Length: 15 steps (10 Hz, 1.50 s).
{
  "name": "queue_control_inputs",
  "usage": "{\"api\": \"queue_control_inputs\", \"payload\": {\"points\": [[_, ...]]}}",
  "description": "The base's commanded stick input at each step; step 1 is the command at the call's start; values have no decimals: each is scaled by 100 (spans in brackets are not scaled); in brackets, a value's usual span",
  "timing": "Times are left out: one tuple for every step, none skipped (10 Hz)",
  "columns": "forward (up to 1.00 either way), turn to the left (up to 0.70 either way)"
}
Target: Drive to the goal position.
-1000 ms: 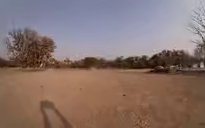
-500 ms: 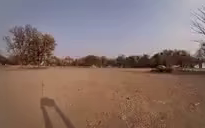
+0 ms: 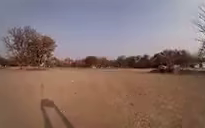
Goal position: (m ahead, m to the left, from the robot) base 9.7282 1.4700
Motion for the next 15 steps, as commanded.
{"api": "queue_control_inputs", "payload": {"points": [[70,0],[70,0],[70,0],[70,0],[70,0],[70,0],[70,0],[70,0],[70,0],[70,0],[70,0],[70,0],[70,0],[70,0],[70,0]]}}
